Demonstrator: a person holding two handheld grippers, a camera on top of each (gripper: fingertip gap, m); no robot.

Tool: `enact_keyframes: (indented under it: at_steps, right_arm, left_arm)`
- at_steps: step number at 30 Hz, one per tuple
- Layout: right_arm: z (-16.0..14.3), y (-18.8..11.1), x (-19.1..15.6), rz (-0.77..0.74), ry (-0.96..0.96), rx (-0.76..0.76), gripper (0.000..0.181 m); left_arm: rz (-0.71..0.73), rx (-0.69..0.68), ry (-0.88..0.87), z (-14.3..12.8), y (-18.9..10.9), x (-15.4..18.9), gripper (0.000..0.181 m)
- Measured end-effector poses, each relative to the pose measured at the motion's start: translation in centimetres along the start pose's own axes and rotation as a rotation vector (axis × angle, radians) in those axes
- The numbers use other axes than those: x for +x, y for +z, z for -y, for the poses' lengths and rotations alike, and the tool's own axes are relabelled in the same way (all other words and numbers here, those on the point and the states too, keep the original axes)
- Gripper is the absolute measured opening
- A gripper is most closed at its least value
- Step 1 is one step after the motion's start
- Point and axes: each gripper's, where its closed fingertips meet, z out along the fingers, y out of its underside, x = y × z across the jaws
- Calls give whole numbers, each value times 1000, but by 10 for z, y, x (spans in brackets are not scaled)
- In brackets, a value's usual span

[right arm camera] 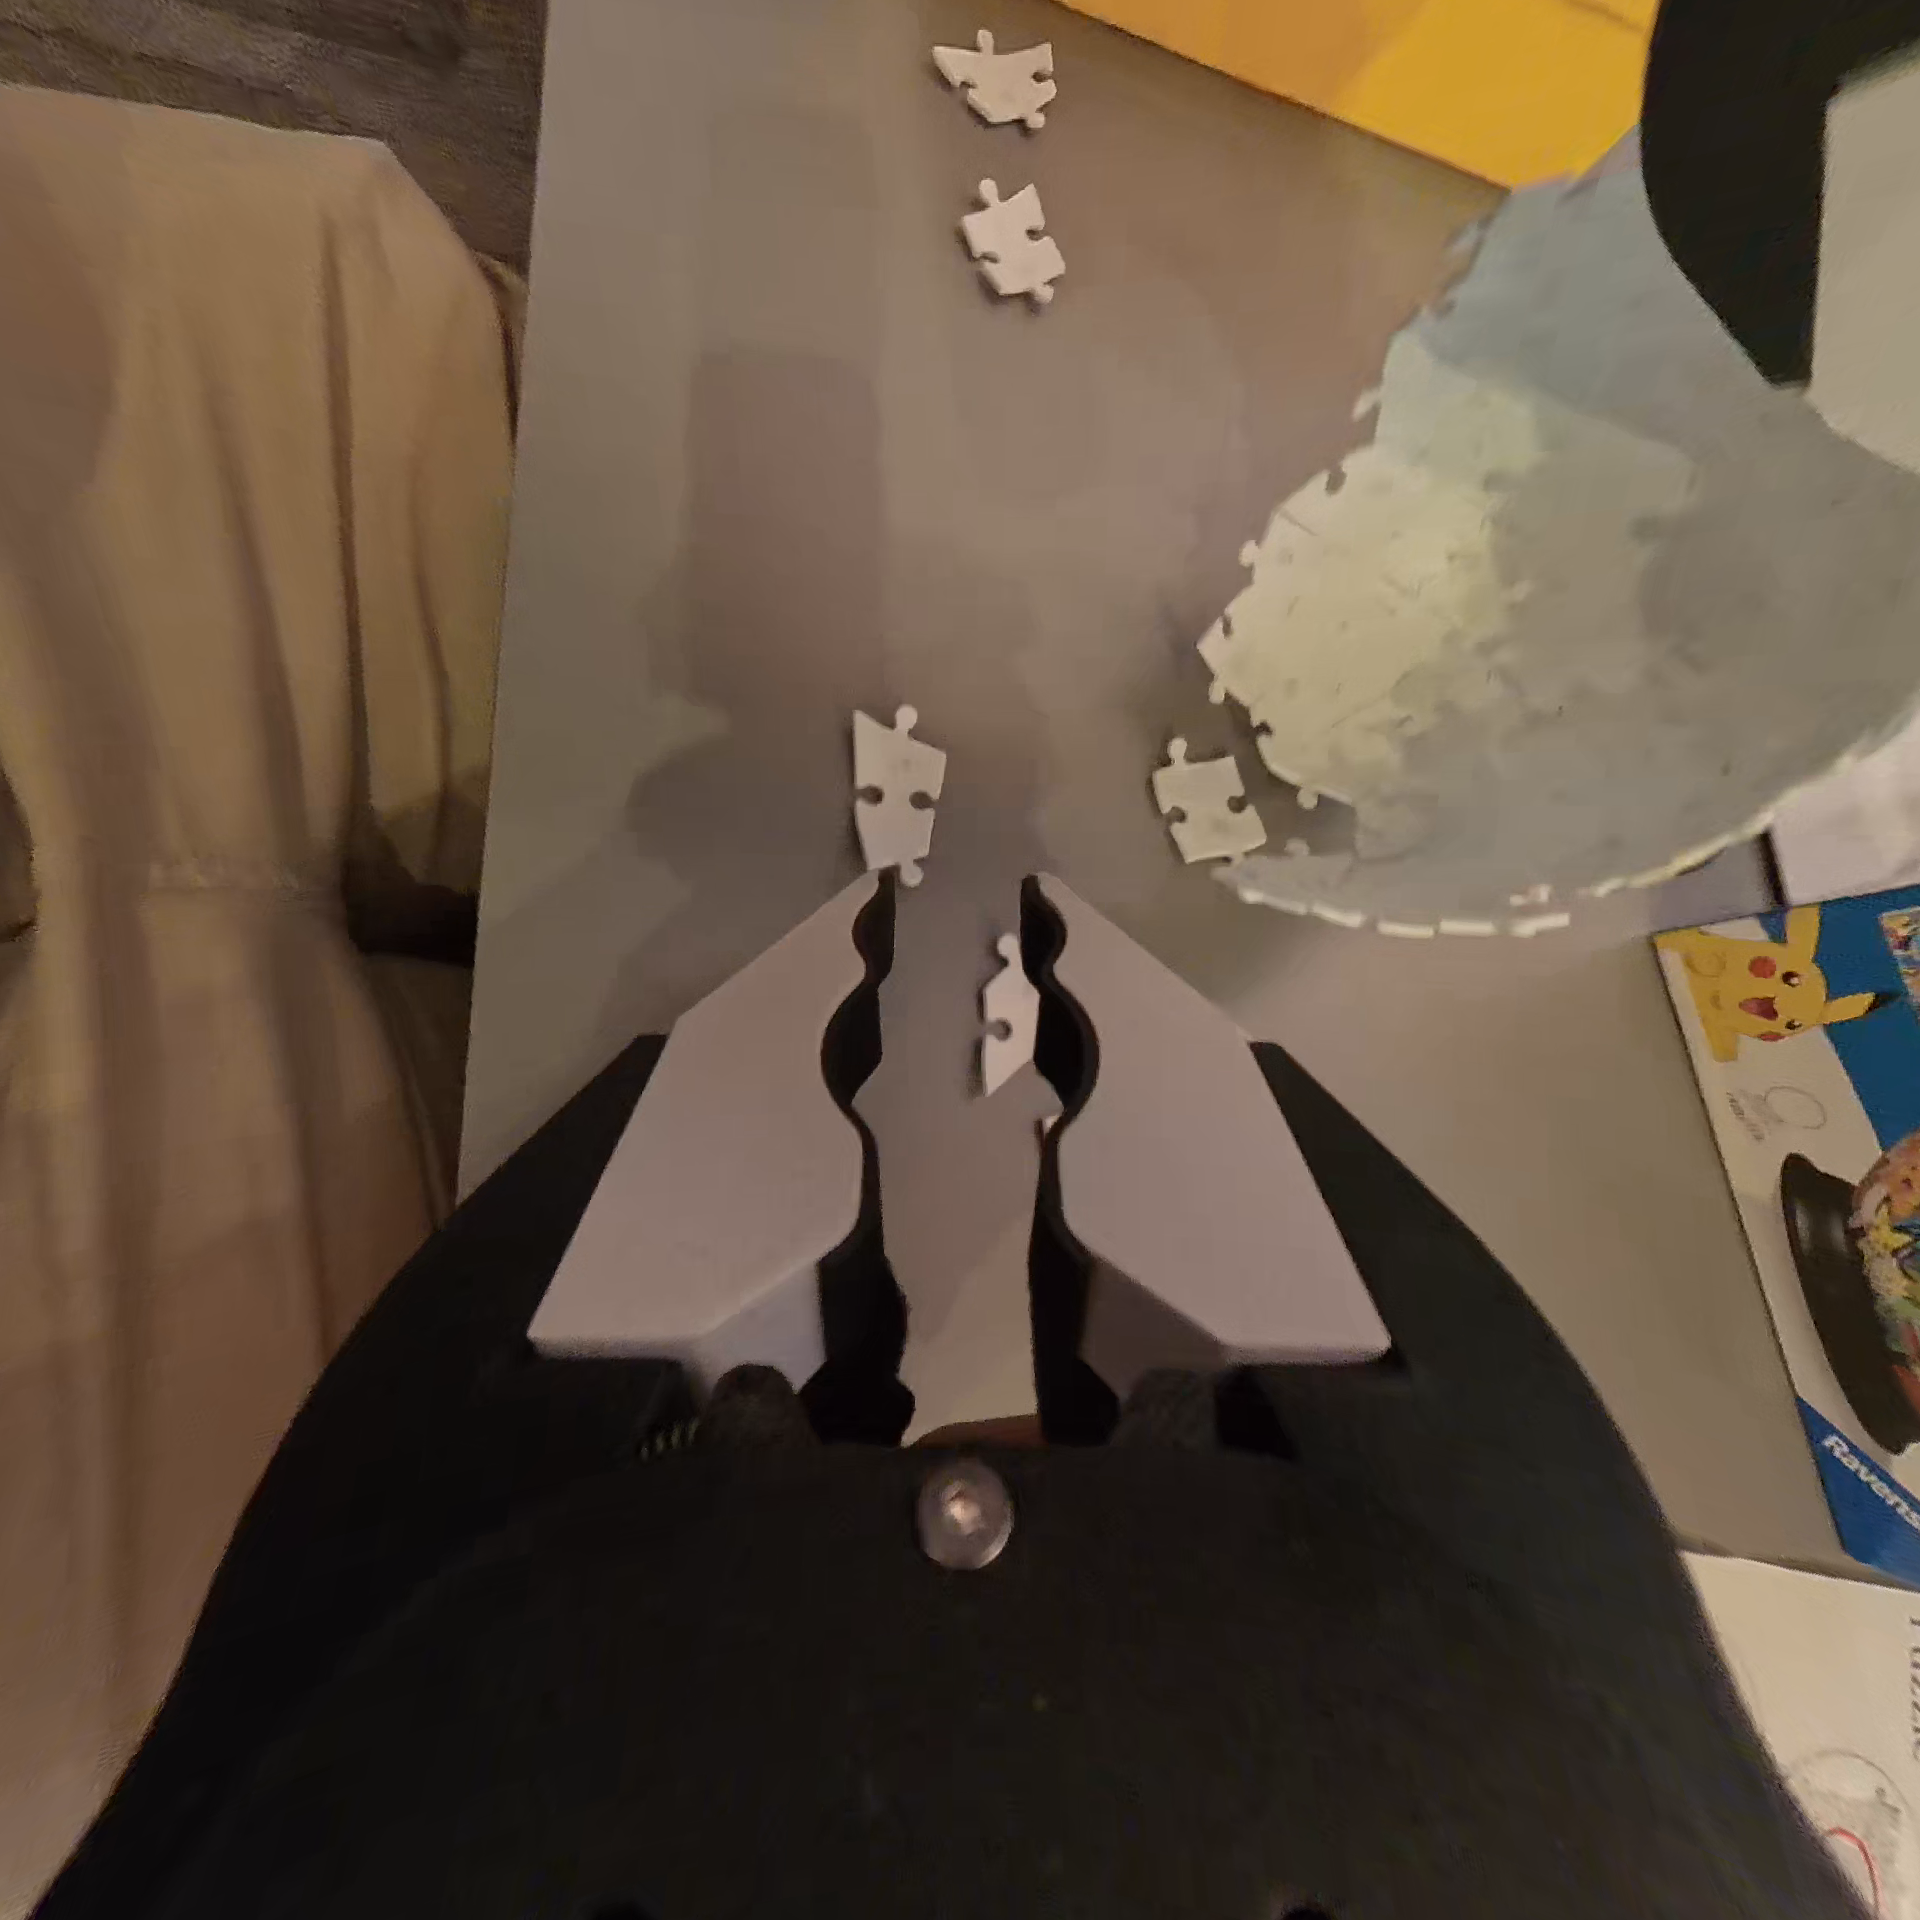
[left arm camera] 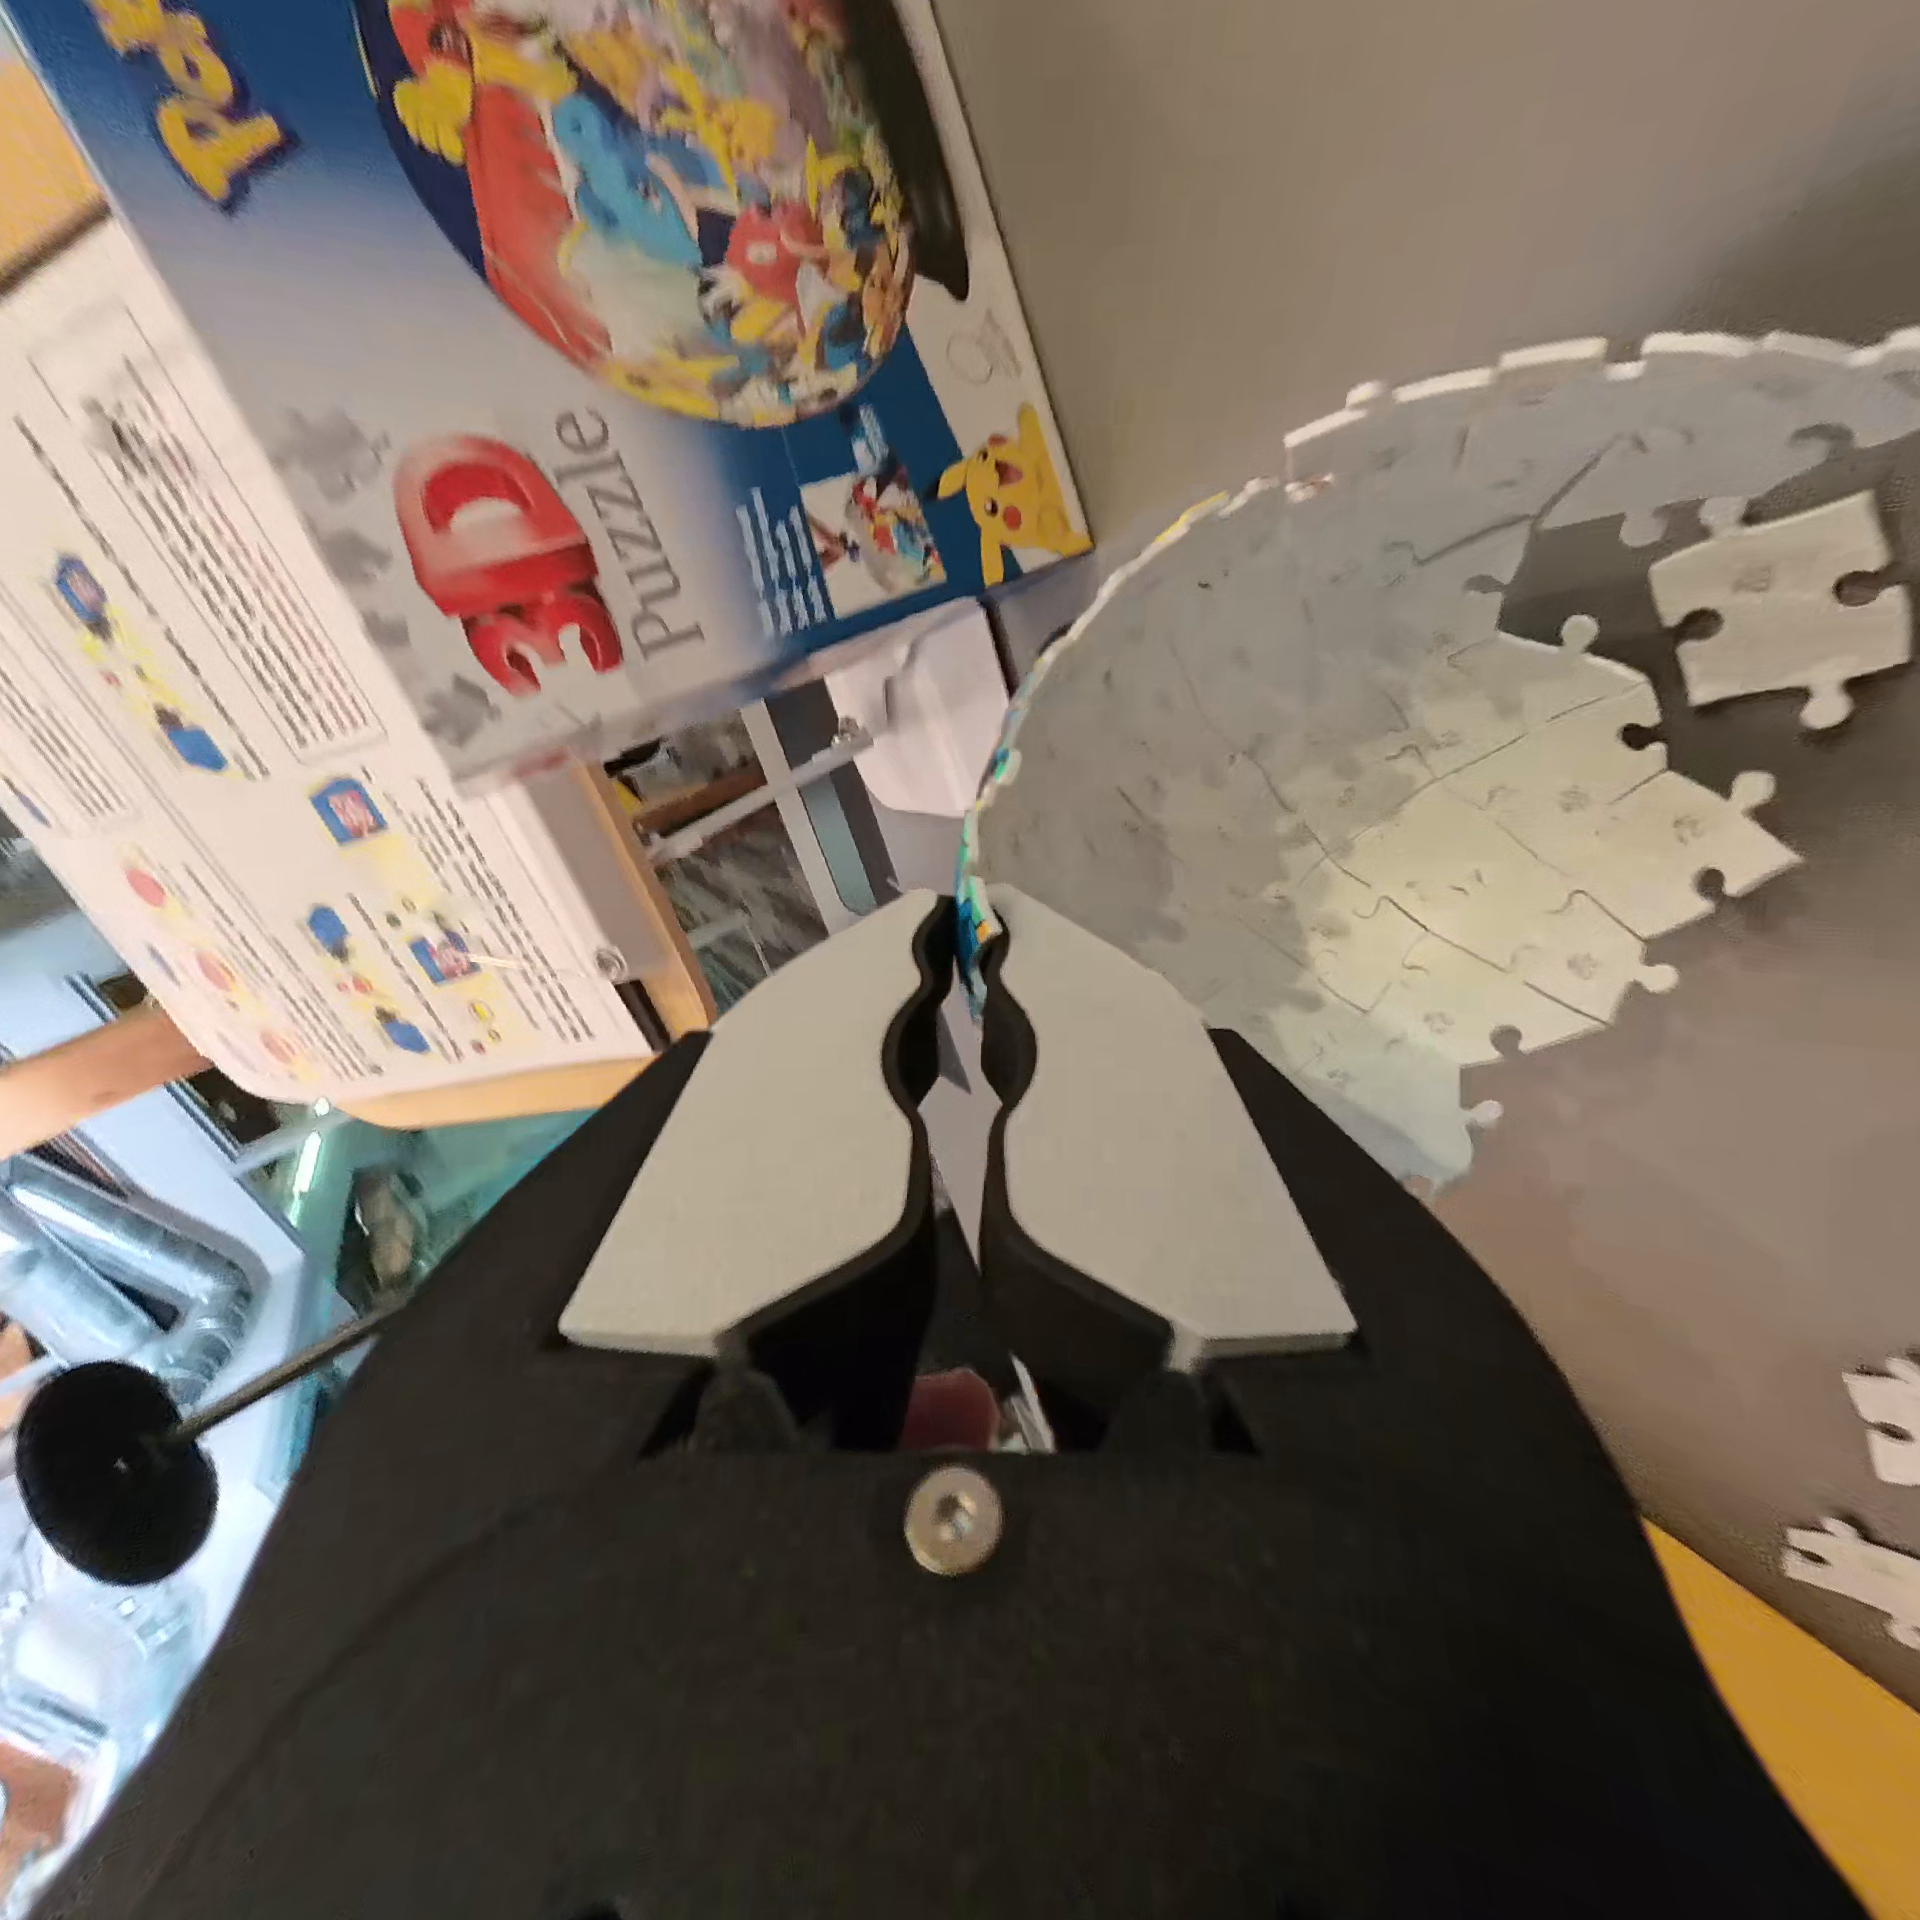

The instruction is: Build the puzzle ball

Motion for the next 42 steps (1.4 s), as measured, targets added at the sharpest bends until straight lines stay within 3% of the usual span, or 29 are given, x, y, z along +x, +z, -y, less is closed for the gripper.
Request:
enact_keyframes:
  at_steps: [9, 14, 22, 34, 42]
  right_arm:
    - [6, 38, -11, -70, -80, -84, 33]
    - [3, 39, -10, -86, -75, -93, 35]
    - [3, 47, -10, -124, -95, -108, 55]
    - [14, 48, -3, -172, -115, -78, 69]
    - [15, 40, -13, -99, -93, -39, 56]
  left_arm:
    - [-16, 141, 155, 16, 8, 1, 2]
    - [17, 219, 233, 24, 9, -4, 2]
    - [45, 329, 376, 39, 5, 5, 3]
    - [87, 383, 486, 46, 4, 8, 2]
    - [114, 440, 541, 57, -2, 7, 3]
